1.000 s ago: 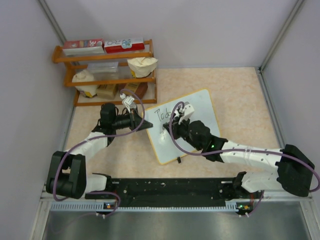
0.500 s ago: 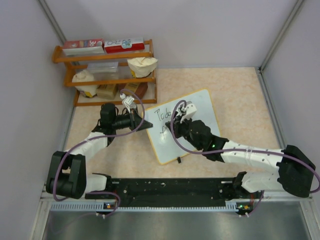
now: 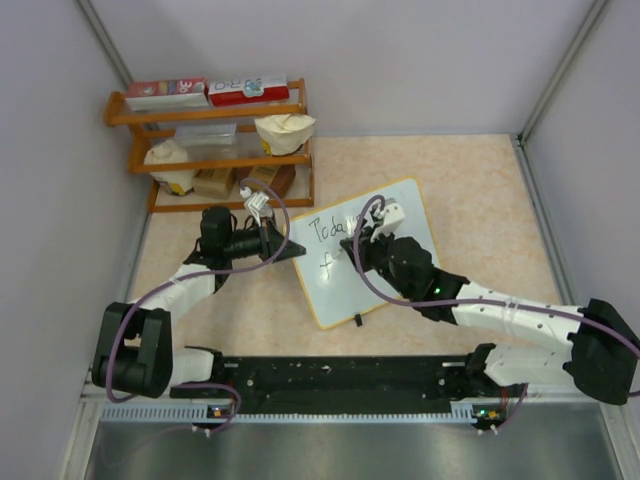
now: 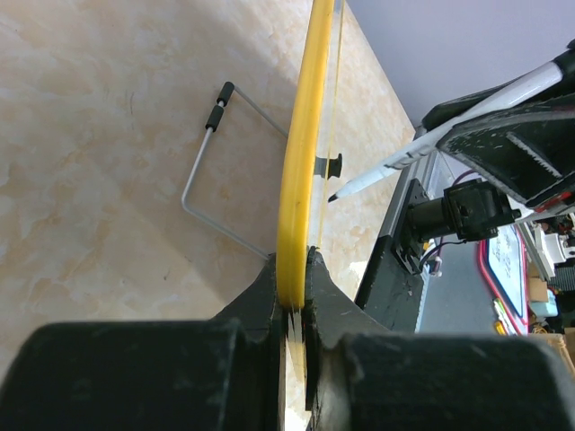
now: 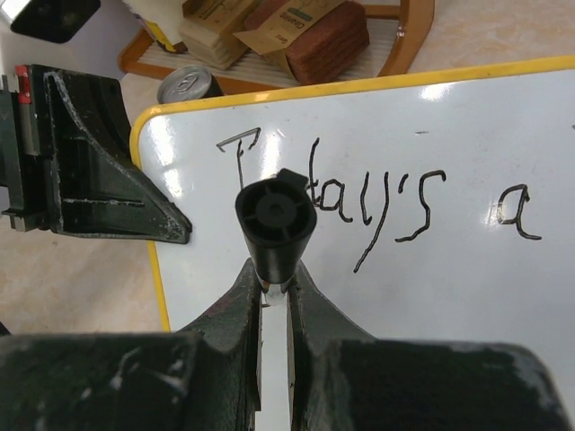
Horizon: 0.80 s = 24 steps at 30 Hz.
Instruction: Write a sentence on the whiteboard
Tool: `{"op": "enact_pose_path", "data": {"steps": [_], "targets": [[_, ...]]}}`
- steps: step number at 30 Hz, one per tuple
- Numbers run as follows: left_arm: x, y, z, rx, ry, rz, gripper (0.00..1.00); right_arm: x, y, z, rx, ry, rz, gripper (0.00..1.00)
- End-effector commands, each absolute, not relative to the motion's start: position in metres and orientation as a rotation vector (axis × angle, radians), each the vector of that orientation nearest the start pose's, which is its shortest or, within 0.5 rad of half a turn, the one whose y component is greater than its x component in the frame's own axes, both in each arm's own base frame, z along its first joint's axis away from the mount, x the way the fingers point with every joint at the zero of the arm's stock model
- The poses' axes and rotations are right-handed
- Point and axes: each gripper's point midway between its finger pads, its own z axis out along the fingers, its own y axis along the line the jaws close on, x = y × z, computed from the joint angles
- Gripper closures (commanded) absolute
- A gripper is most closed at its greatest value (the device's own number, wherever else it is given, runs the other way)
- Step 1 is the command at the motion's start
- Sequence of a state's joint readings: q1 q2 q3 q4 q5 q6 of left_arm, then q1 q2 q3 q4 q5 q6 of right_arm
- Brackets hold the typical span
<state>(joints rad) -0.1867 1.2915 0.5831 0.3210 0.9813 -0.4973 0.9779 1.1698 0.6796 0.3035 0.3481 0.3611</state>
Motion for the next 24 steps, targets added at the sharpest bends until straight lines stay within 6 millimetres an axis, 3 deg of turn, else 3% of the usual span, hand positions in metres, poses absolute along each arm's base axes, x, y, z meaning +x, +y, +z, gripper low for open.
{"op": "enact_pose_path", "data": {"steps": [1,7,14,24], "targets": [[0.271,-0.204,0.134,0.455,2.012,-1.255,1.0,0.263,0.289,0.239,-0.237,1.692,0.68,1.0],[0.27,-0.204,0.135,0.455,2.011,-1.252,1.0,0.269,0.29,0.238,-0.237,1.701,0.661,1.0],[0.27,-0.204,0.135,0.456,2.011,-1.254,1.0,0.273,0.295,0.209,-0.262,1.762,0.626,1.0],[0.271,-0.204,0.135,0.455,2.013,-1.252,1.0,0.261,0.281,0.183,-0.282,1.816,0.609,1.0]]}}
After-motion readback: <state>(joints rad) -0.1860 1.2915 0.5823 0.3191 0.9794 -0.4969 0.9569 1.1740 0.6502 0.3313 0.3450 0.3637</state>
